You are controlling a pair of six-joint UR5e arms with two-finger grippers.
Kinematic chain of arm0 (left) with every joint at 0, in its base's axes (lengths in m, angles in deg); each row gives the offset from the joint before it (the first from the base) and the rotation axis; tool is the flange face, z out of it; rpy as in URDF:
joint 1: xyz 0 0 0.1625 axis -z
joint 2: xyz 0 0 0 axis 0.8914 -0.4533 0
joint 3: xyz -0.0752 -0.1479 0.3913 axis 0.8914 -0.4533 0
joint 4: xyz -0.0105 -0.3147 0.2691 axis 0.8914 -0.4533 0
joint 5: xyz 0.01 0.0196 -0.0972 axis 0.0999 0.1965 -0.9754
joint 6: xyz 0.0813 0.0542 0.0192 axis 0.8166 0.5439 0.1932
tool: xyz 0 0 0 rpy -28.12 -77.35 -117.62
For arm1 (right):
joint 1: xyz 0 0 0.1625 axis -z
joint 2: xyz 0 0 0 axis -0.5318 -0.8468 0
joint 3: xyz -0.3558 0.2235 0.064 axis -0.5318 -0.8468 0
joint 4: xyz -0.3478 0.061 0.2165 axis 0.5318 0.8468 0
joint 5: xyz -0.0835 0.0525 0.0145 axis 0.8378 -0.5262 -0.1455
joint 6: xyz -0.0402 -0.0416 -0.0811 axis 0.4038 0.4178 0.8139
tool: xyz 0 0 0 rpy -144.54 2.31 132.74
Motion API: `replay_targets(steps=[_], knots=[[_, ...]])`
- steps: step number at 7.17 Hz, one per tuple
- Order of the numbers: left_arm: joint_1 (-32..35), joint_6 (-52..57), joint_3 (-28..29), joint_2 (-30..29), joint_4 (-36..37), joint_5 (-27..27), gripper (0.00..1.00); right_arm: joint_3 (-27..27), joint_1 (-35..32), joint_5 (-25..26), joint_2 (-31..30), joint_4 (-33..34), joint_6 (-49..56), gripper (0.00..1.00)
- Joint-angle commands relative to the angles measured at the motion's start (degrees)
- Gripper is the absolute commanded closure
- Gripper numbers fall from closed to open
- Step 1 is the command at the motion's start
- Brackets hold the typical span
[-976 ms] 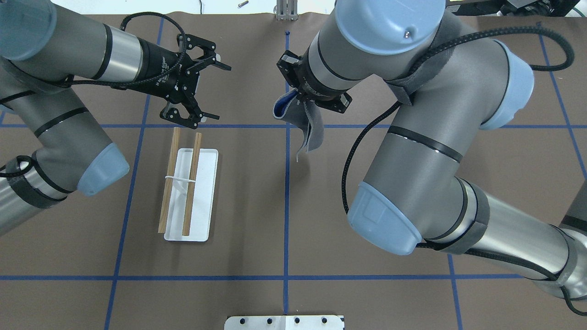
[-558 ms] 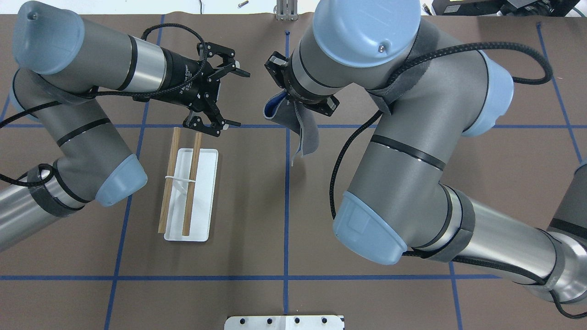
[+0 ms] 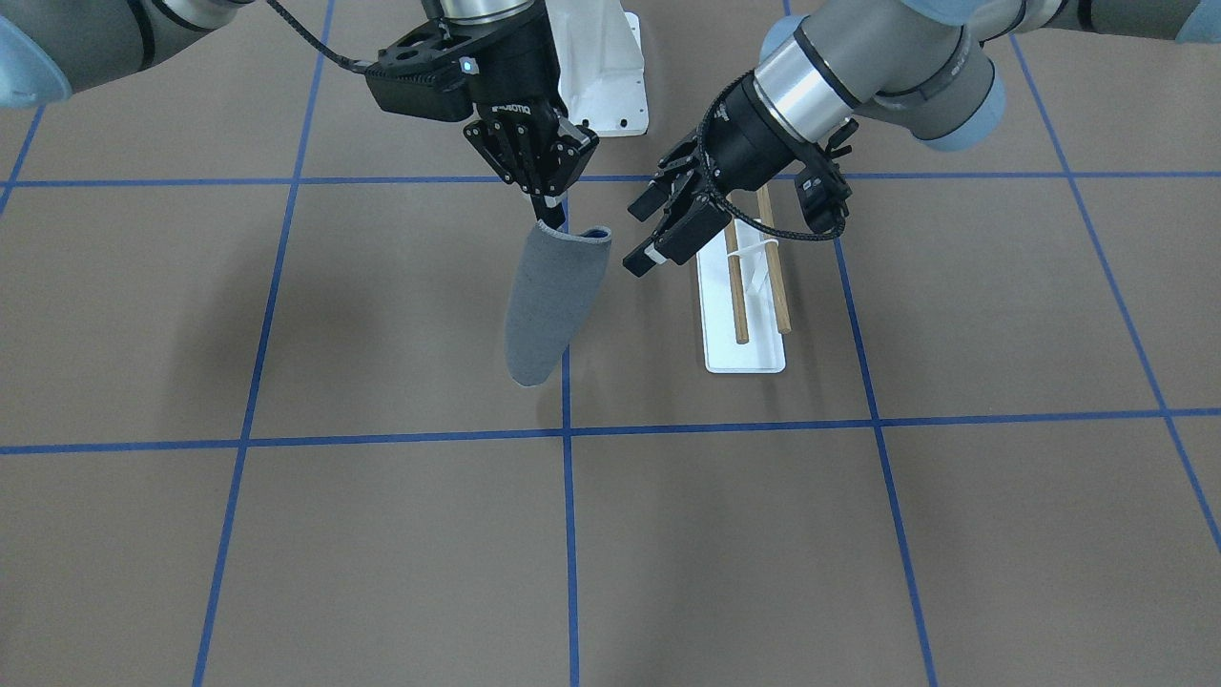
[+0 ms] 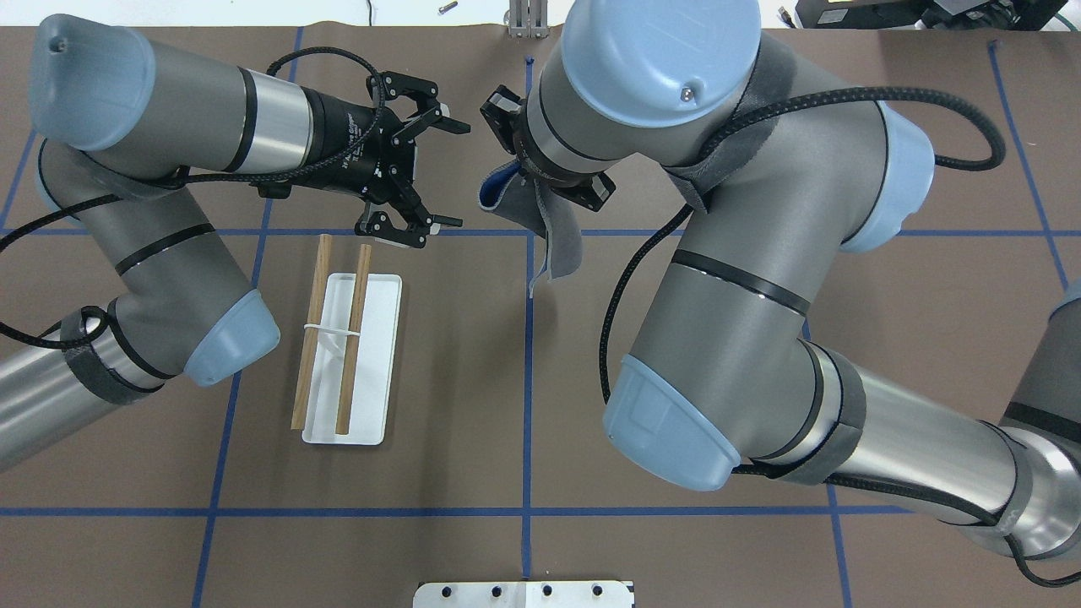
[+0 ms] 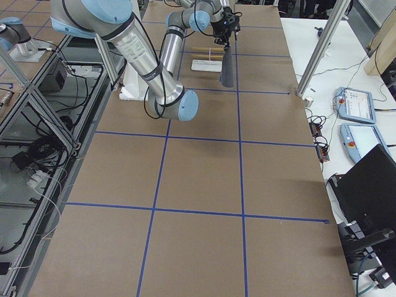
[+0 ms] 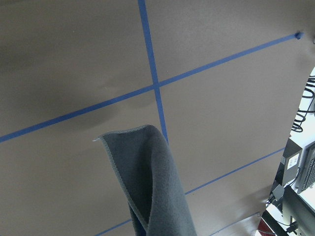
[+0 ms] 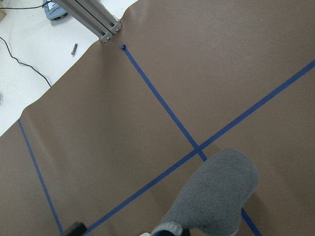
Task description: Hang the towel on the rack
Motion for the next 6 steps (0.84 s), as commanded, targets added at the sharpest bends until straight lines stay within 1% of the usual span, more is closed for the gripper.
replay_targets(steps=[1,3,4,6], knots=[[-0.14,-1.16,0.25,0.06,-1.27,0.89,0.02,0.17,0.03,0.1,0.55,-0.14,-0.58,1.0],[-0.31,-1.24,0.07,0.06,-1.27,0.89,0.02,0.17,0.03,0.11,1.25,-0.14,-2.16,1.0],[-0.31,-1.5,-0.1,-0.03,-1.27,0.89,0.03,0.0,0.46,0.89,1.25,-0.14,-2.16,1.0],[-0.4,-2.21,-0.63,-0.03,-1.19,0.89,0.08,0.08,1.25,1.68,1.25,-0.14,-2.78,1.0]])
